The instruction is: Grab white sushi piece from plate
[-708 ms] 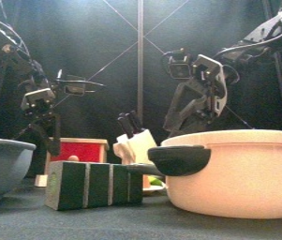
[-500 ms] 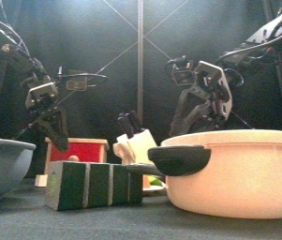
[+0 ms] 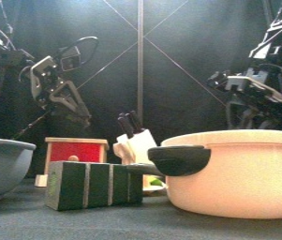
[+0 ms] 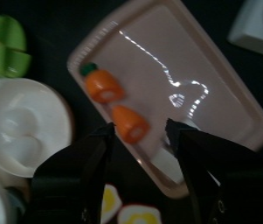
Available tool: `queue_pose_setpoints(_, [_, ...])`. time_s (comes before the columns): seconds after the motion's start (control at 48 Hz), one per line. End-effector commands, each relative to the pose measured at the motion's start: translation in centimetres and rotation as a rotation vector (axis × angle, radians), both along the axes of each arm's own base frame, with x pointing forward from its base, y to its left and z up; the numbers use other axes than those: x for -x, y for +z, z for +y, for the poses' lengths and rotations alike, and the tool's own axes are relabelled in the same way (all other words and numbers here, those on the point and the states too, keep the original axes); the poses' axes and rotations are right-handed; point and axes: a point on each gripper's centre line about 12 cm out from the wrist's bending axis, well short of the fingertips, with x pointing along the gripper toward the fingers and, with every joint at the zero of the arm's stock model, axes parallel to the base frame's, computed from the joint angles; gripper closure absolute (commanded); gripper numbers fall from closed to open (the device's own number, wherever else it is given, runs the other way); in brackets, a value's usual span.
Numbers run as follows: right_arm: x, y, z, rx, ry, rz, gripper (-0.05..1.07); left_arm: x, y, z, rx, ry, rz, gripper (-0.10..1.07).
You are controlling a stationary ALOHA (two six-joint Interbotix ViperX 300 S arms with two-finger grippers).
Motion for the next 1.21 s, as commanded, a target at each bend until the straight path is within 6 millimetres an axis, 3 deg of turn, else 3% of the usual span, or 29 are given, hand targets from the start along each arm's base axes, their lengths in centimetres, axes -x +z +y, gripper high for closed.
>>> queue_pose_setpoints(0.0, [1.0,0.6,0.9,-0.009,0.002,0.013,0.17,-0.4,0.9,-0.2,0.003,-0.013,-0.065,0.22])
queue_pose_setpoints(0.125, [2.2,0.2,1.8,-0.037,0.015,0.031,0.17,-0.4,0.8,-0.2,0.007,-0.010,-0.066,0.22])
queue_pose_setpoints(0.417, [6.0,-1.4,1.9,-0.087,-0.079,0.175,0.17,-0.2,0.5,-0.2,0.010,-0.008,-0.056,0.22])
queue_pose_setpoints(1.188, [7.1,-4.2,-0.3,-0.026,-0.053,0.141,0.17,0.0,-0.1,-0.1,0.040,0.016,-0.039,0.22])
